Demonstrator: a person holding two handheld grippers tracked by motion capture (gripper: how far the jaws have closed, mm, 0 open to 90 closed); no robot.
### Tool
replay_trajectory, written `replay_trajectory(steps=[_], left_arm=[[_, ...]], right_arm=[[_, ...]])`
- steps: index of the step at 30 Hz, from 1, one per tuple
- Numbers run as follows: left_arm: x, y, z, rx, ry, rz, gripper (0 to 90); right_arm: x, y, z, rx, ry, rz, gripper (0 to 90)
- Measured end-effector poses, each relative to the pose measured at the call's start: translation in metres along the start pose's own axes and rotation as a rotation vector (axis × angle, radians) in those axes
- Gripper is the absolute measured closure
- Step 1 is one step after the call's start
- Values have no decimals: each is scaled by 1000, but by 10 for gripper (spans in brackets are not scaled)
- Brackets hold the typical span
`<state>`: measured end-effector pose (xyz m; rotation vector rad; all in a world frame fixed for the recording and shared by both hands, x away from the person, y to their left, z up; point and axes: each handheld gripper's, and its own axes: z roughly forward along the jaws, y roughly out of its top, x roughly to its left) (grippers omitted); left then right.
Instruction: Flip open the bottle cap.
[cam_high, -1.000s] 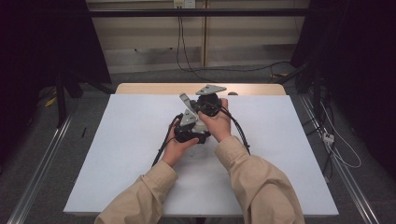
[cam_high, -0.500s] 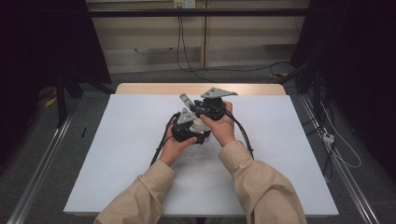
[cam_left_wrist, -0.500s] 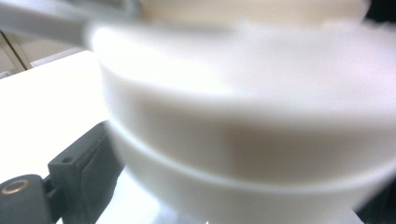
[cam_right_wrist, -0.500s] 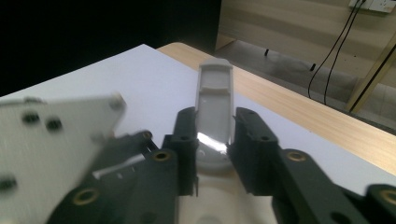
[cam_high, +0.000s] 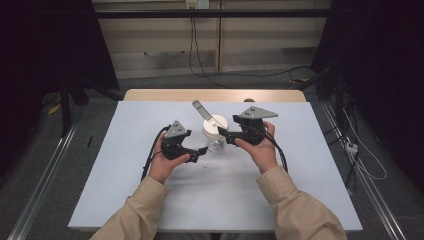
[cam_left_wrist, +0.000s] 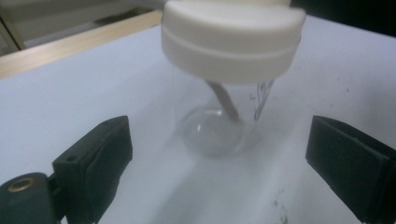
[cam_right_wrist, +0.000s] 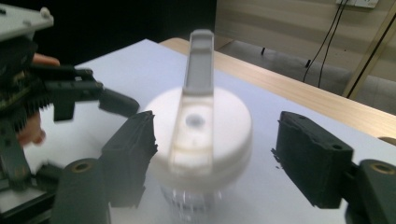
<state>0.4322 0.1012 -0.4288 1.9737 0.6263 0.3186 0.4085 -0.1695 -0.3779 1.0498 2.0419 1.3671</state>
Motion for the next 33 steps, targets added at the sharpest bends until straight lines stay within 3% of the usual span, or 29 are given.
replay_trajectory(steps=[6,14,17,33], left_arm=[[-3,-4,-18,-17,1,-8,73],[-1,-16,-41,-14,19,-21,74],[1,-21,-50,-15,27,-24,74],[11,-46,-88,-13,84,-61,78]], right_arm=[[0,-27,-23,16,17,-4,218],[-5,-64,-48,31,-21,6,172],[-8,-76,-59,33,-41,34,163],[-17,-105,-93,11,-69,55,142]])
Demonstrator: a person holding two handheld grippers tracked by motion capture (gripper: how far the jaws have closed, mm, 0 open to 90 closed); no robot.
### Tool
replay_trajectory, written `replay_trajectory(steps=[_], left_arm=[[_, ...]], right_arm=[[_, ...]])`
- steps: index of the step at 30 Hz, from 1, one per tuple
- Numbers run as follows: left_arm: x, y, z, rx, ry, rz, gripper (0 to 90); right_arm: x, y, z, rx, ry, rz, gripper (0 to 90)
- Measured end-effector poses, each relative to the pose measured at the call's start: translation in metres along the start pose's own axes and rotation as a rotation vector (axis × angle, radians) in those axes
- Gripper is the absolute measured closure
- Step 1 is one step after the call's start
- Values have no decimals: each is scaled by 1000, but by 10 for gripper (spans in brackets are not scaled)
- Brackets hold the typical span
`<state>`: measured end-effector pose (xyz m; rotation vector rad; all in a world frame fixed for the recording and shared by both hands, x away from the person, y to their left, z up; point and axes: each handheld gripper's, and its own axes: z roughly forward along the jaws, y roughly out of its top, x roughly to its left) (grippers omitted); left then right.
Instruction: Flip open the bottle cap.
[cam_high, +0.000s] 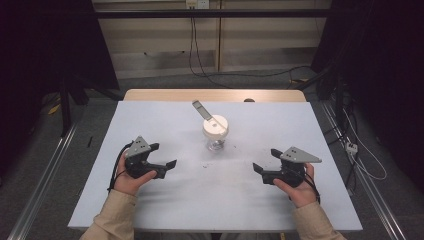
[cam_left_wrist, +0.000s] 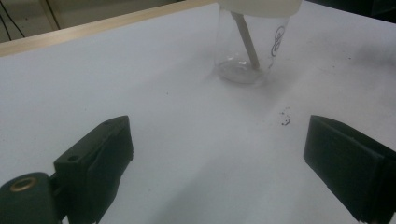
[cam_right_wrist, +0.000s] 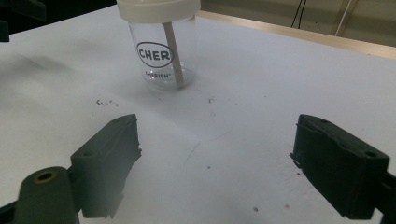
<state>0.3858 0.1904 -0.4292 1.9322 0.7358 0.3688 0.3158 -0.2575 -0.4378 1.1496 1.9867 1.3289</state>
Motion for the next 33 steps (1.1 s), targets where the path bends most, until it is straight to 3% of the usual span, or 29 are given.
replay_trajectory(steps=[10,26,33], left_arm=[[8,-13,-18,6,32,-25,78],[14,-29,-35,13,46,-51,81],[16,-34,-38,37,59,-40,80]], right_arm=[[-2,-11,-9,8,-3,6,143],[-8,-22,-21,15,-23,1,144],[-8,-24,-22,22,-26,-1,143]])
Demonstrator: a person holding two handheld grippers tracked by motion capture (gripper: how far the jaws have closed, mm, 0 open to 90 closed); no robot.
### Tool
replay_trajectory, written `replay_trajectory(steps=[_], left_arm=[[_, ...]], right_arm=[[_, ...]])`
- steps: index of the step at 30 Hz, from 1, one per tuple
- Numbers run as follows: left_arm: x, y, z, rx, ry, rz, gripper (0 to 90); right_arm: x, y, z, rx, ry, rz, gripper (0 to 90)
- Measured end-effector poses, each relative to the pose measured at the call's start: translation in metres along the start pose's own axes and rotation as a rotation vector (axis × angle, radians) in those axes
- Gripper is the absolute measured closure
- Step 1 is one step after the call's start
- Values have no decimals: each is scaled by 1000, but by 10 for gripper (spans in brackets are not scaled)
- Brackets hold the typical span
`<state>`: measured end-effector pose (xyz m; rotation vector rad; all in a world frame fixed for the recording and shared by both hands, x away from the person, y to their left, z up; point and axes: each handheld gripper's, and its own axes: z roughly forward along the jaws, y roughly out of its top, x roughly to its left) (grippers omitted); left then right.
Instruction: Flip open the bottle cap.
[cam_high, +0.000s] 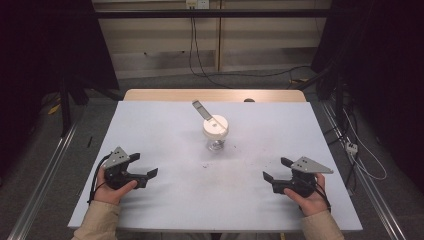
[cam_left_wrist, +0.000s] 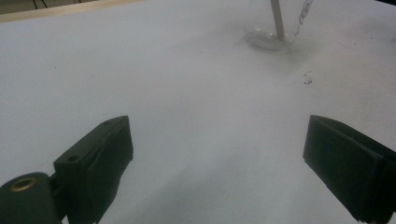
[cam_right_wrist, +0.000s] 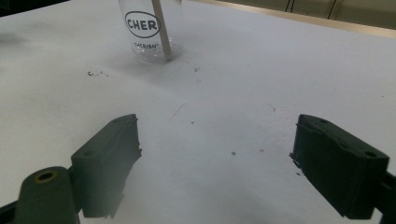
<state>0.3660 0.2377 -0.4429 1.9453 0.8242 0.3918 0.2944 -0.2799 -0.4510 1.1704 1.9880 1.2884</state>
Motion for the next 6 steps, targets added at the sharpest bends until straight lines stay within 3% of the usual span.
replay_trajectory(steps=[6], left_arm=[[-1,0,1,4,-4,2,80]], right_arm=[[0,0,2,6,-3,-5,143]])
